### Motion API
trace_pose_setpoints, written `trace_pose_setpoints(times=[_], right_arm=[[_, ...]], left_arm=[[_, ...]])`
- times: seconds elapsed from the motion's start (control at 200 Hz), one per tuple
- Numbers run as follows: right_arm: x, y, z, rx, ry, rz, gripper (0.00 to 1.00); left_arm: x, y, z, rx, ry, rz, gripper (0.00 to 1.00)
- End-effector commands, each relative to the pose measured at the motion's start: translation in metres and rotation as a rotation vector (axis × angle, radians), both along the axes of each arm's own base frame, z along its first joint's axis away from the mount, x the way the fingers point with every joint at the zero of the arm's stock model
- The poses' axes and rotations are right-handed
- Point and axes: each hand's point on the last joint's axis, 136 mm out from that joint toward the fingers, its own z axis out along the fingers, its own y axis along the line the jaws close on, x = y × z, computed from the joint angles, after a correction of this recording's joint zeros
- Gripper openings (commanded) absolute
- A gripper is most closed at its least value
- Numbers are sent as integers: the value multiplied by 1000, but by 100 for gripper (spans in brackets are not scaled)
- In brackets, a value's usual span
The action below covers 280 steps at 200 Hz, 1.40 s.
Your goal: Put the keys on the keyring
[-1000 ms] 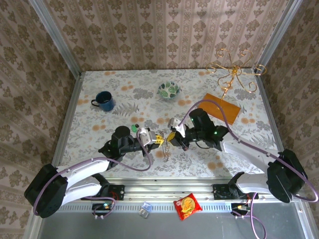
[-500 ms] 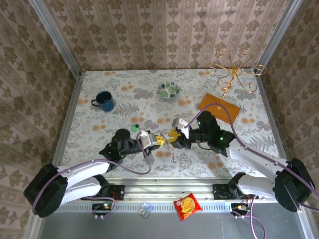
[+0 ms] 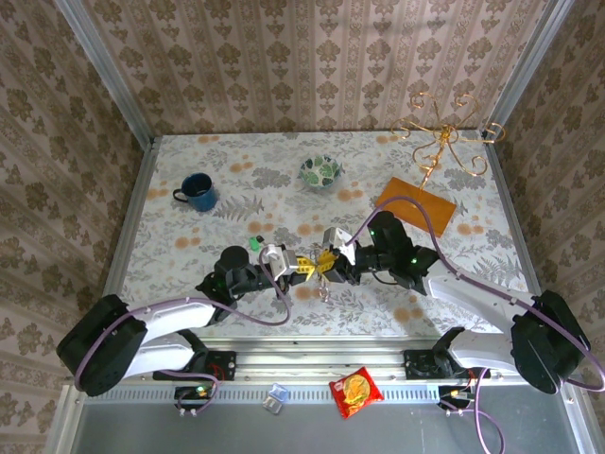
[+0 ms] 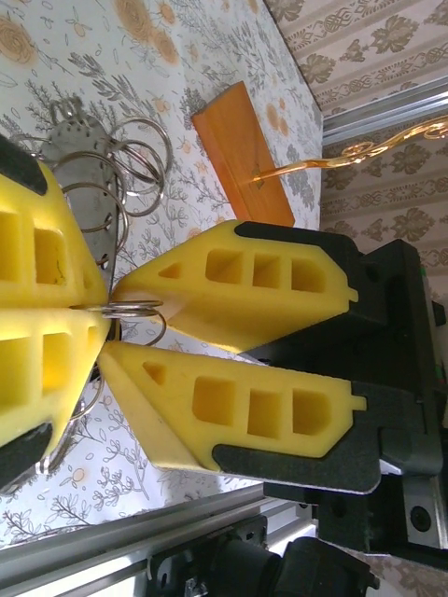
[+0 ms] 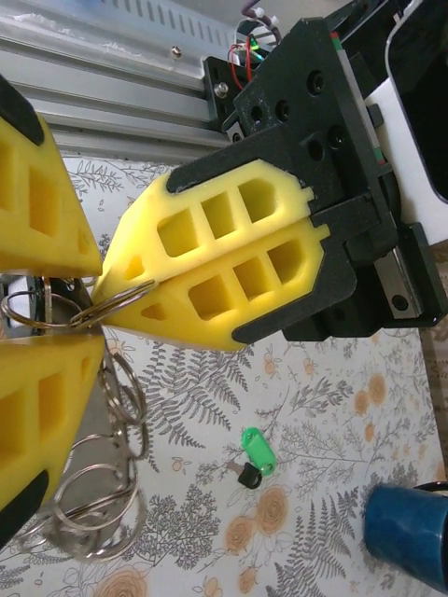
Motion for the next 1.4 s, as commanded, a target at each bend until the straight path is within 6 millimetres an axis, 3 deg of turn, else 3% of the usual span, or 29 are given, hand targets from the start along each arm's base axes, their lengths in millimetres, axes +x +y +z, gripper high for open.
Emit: trace_pose_setpoints(times=[0.0,0.085,0.21,0.25,0.43,0.56,0.9,1.12,1.21,1.395], right_arm=[[0,8,21,44,-56,53,21],[-3,10,24,53,-65,74,18],[-7,10,26,50,-72,105,0],[-8,10,26,41,-69,112,0],[-9,5,19,-49,-46,126,0],[-10,1,8,-165,-72,146,0],[-19,7,-1,-360,-162,249,0],[-24,17,13,-320,-181,282,0],[-17,13,15,-281,-175,218,18],[0,1,18,-117,-109,38,25]], left_arm=[[-8,-3,21,-77,-20,-46,0],[-8,-2,21,-81,-16,-45,0],[-9,-2,20,-74,-16,-46,0],[-9,-1,18,-66,-14,-42,0],[-1,3,12,-14,-17,13,29],[0,6,5,65,-30,30,33],[-5,2,4,154,-59,-23,23],[-6,-1,5,168,-73,-45,3],[-6,0,6,164,-87,-35,0],[-8,4,8,124,-97,-18,0]])
